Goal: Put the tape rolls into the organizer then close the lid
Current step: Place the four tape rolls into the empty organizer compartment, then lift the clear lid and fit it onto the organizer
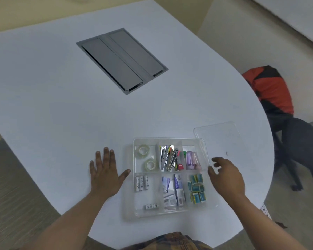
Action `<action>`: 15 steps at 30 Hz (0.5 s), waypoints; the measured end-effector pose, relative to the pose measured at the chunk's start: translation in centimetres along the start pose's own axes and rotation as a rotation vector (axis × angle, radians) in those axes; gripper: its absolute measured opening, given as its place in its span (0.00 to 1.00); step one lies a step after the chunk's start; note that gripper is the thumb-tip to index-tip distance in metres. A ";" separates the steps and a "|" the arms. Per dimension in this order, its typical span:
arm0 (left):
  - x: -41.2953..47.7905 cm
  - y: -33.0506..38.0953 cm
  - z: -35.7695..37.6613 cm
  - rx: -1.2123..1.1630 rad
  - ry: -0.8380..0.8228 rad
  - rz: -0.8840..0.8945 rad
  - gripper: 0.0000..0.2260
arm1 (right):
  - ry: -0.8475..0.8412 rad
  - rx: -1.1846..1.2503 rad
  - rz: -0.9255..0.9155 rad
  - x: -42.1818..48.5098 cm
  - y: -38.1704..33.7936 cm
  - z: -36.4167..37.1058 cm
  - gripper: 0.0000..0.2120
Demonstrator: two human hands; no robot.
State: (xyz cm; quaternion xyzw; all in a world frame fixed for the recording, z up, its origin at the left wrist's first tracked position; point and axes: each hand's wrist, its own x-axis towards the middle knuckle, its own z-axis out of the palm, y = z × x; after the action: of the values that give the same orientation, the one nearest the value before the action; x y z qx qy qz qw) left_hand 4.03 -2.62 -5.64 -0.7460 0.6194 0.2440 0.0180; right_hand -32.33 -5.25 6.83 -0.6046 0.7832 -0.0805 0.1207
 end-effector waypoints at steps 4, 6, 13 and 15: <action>0.2 -0.1 -0.8 -0.071 -0.023 0.003 0.42 | -0.093 -0.017 0.084 -1.0 4.2 0.5 0.15; 0.2 0.4 -2.0 -0.155 0.014 -0.015 0.39 | -0.149 -0.030 0.087 -1.1 5.8 1.1 0.14; -3.5 8.4 -6.1 -0.512 0.364 0.146 0.28 | -0.337 -0.084 0.045 0.5 8.4 2.5 0.16; -4.9 11.7 -6.5 -0.546 0.370 0.204 0.26 | -0.359 -0.106 0.013 1.0 9.0 2.8 0.17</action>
State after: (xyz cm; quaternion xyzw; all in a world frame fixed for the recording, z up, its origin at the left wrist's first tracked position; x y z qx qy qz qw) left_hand -5.26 -3.02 5.24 -0.6893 0.5952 0.2618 -0.3196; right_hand -40.11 -3.89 1.59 -0.6096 0.7561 0.0709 0.2272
